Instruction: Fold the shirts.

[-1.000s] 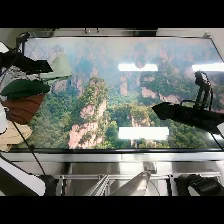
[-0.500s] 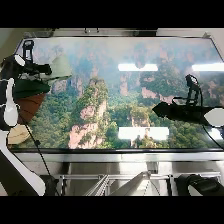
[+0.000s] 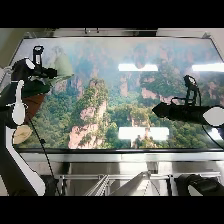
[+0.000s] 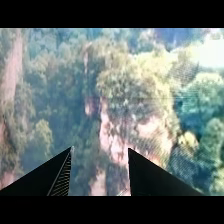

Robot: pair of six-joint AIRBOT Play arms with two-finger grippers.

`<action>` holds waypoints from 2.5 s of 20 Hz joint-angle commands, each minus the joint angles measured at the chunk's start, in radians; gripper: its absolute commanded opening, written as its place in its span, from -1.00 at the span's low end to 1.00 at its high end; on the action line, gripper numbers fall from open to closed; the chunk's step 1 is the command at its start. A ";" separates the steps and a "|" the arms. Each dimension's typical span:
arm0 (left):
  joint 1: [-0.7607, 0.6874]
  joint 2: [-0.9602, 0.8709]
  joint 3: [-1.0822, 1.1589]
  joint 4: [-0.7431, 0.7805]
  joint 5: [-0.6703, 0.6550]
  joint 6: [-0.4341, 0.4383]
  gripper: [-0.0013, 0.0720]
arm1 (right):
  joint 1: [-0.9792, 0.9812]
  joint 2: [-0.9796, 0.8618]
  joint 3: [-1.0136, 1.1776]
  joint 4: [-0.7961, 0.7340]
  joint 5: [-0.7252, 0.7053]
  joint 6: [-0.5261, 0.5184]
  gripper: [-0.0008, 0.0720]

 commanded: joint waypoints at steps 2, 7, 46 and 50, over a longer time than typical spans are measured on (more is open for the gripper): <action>-0.013 -0.003 0.021 -0.046 -0.219 0.026 -0.88 | -0.001 0.000 0.001 0.001 0.000 -0.015 0.14; -0.089 0.150 -0.047 -0.391 -0.403 0.166 -0.90 | -0.006 0.000 0.001 -0.017 -0.011 -0.029 0.01; -0.369 0.188 -0.552 -0.576 -0.640 0.182 -0.63 | 0.125 -0.737 0.265 0.752 0.161 -0.673 -0.22; -0.346 0.202 -0.551 -0.585 -0.699 0.194 -0.93 | 0.122 -0.724 0.265 0.771 0.161 -0.734 -0.92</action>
